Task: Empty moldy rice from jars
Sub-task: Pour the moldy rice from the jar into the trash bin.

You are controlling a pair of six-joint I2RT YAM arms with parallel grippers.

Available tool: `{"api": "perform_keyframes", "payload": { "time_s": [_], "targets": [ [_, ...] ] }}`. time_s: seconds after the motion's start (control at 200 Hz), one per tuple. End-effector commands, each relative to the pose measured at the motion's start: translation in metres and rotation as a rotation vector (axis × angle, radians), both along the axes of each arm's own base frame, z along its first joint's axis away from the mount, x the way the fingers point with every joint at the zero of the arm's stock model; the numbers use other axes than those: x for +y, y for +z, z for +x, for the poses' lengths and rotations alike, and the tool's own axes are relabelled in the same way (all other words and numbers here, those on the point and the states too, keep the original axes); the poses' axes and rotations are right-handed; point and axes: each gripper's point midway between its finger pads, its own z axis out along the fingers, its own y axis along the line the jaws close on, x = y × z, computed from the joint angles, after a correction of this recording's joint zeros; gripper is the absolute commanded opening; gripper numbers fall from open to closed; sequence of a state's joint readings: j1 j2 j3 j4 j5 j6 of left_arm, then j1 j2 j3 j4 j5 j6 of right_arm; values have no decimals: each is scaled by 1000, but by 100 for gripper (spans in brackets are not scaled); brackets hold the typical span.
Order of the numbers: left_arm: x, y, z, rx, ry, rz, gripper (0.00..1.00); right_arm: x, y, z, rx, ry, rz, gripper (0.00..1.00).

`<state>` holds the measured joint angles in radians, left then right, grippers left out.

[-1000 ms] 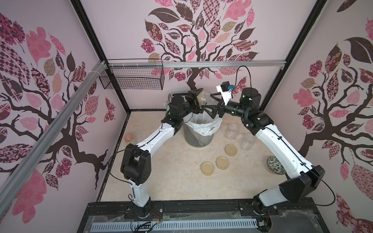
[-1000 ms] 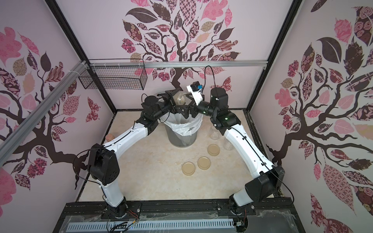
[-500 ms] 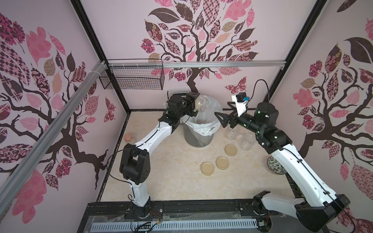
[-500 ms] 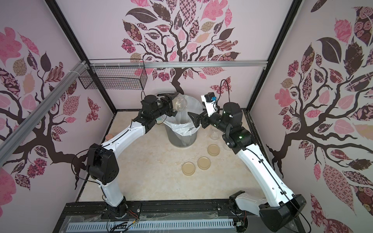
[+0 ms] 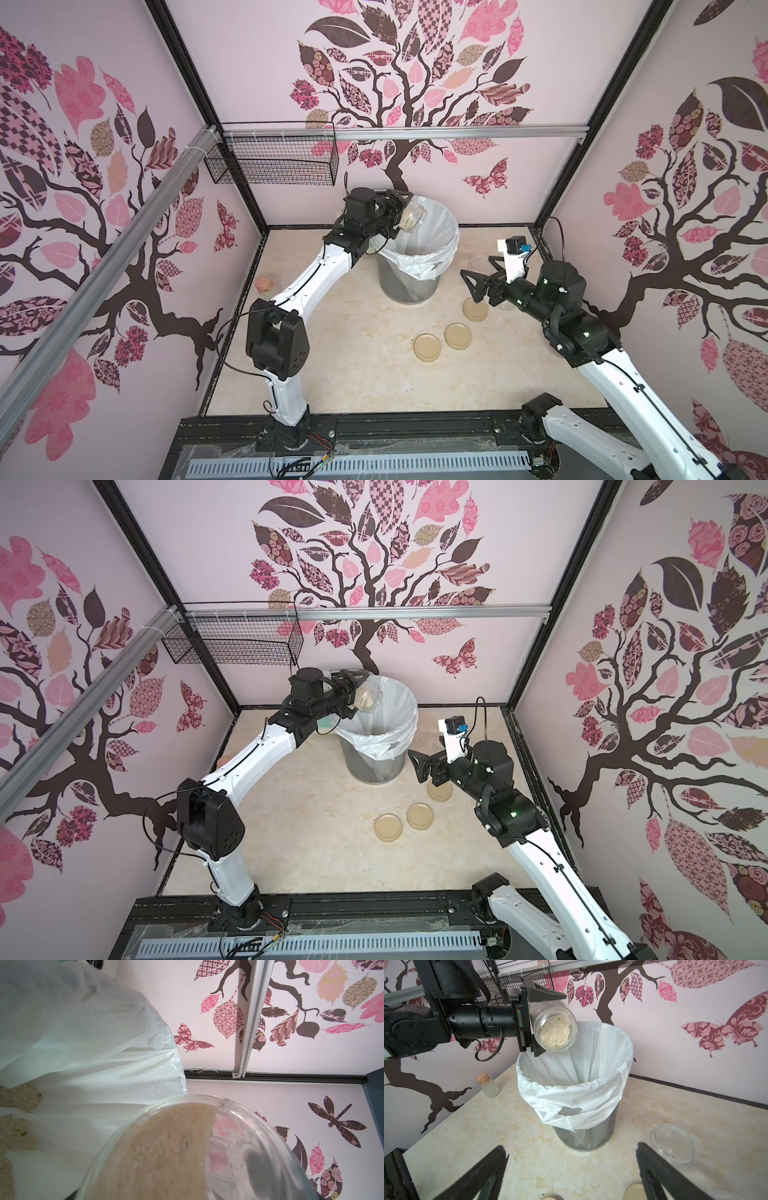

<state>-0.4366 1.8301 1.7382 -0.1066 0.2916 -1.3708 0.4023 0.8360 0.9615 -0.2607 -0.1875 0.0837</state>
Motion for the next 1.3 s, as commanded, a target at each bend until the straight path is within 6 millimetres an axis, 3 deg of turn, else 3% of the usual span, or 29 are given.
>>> {"api": "perform_keyframes", "payload": {
  "time_s": [0.0,0.44,0.945,0.985,1.296],
  "targets": [
    [6,40,5,-157,13,40,70,-5,-10,-6,53,-21,34,99],
    [12,53,15,-258,24,191,70,-7,-38,-24,137,-9,74,99],
    [15,44,19,-256,19,229,69,-4,-57,-34,186,15,105,99],
    [15,60,17,-289,24,218,69,-4,-58,-34,190,14,104,99],
    [16,62,18,-315,20,265,69,-3,-70,-36,213,16,121,99]
  ]
}}
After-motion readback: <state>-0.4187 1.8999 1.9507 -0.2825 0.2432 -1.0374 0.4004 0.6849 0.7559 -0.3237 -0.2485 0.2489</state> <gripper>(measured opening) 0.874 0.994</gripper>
